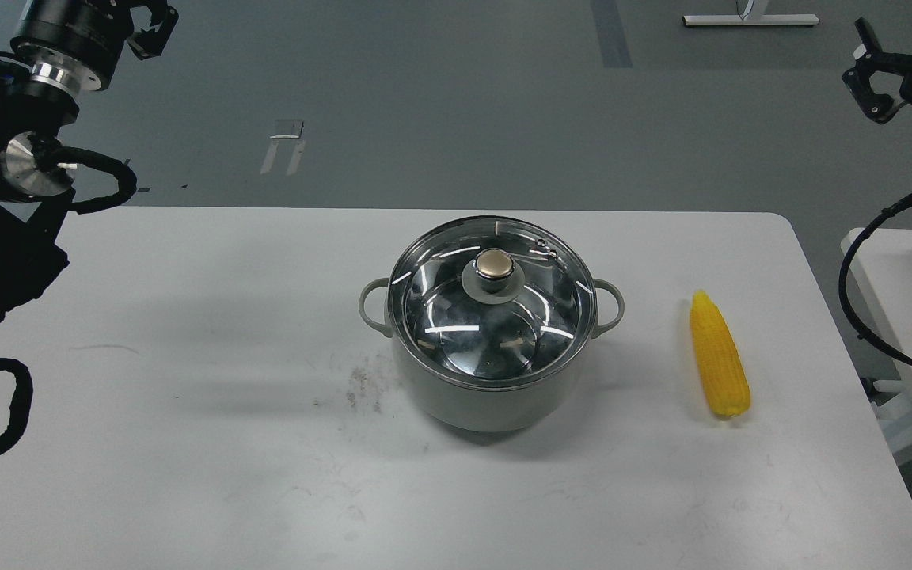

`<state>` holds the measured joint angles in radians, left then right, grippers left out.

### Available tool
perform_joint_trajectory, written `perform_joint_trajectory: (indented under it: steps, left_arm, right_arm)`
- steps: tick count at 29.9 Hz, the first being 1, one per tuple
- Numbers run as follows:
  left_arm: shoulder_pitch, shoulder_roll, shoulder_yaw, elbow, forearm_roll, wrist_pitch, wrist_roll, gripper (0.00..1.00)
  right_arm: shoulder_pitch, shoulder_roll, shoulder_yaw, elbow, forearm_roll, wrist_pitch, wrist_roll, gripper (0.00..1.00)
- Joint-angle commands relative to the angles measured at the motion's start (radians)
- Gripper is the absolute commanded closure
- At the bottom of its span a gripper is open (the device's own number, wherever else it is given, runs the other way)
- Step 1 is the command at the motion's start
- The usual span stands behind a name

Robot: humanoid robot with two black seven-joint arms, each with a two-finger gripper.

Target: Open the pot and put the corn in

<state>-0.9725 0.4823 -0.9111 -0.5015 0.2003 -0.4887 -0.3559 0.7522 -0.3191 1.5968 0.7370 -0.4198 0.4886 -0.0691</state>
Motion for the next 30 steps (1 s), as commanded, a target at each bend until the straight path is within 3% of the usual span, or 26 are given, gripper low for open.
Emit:
perform_joint_trajectory:
  steps: [1, 23, 30]
  left_arm:
    - [0.0, 0.001, 0.0, 0.0, 0.007, 0.0, -0.002, 0.03]
    - [0.001, -0.01, -0.003, 0.001, 0.074, 0.0, -0.015, 0.03]
    - [0.003, 0.065, 0.129, -0.242, 0.135, 0.0, -0.009, 0.03]
  right_arm:
    - [0.001, 0.006, 0.005, -0.004, 0.003, 0.0, 0.0, 0.0]
    - [0.002, 0.002, 0.003, 0.001, 0.004, 0.0, -0.006, 0.0]
    - [0.001, 0.002, 0.006, -0.004, 0.004, 0.0, -0.001, 0.0]
